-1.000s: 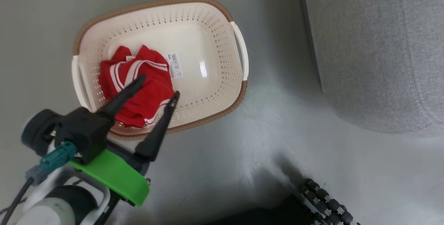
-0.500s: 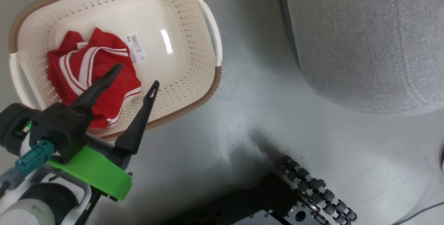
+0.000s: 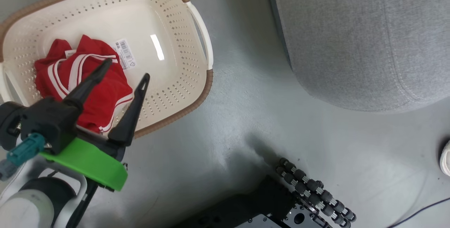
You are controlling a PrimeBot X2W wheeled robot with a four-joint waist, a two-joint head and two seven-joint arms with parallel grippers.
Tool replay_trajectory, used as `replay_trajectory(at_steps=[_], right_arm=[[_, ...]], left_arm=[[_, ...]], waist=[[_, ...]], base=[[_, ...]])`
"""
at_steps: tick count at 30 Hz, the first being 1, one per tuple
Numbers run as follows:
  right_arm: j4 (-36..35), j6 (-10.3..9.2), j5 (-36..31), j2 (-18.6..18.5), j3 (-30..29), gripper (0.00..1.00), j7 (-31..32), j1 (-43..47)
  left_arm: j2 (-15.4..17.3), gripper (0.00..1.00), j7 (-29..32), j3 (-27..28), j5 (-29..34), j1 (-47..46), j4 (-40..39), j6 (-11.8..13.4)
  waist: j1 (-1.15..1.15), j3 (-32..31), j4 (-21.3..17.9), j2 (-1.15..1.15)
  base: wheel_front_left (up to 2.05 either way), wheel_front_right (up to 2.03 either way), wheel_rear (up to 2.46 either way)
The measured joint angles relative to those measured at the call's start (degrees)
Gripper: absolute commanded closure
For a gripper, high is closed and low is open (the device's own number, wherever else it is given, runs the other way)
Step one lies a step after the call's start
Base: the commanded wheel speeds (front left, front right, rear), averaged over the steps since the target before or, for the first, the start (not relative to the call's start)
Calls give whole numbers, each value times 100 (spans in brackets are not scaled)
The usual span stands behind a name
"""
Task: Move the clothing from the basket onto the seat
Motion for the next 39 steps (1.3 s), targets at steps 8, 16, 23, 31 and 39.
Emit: replay_trajectory(at_steps=[8,16,23,31,39], right_arm=[[-157,177,121,108,-21,0,-263,171],[-1124,279,160,307,-141,0,-444,680],[-2024,416,-86,700,-36,0,-442,1519],[-2541,580,-668,1323,721,0,-442,2599],[-2877,255,-989,1499,573,0,-441,3676]], left_arm=[[-391,0,-424,97,-369,-87,573,0],[-692,0,-1089,393,-635,-87,1095,-30],[-1083,0,-1820,581,-806,-73,1612,-103],[-1296,0,-2537,843,-843,296,2302,-102],[-1493,0,-2952,688,-978,604,2993,-269]], waist=[[0,-436,-1,0],[-1,-1037,73,0],[-1,-1558,291,0],[-1,-2086,810,0],[-1,-2744,1468,0]], base=[[0,0,0],[0,0,0],[0,0,0],[0,0,0],[0,0,0]])
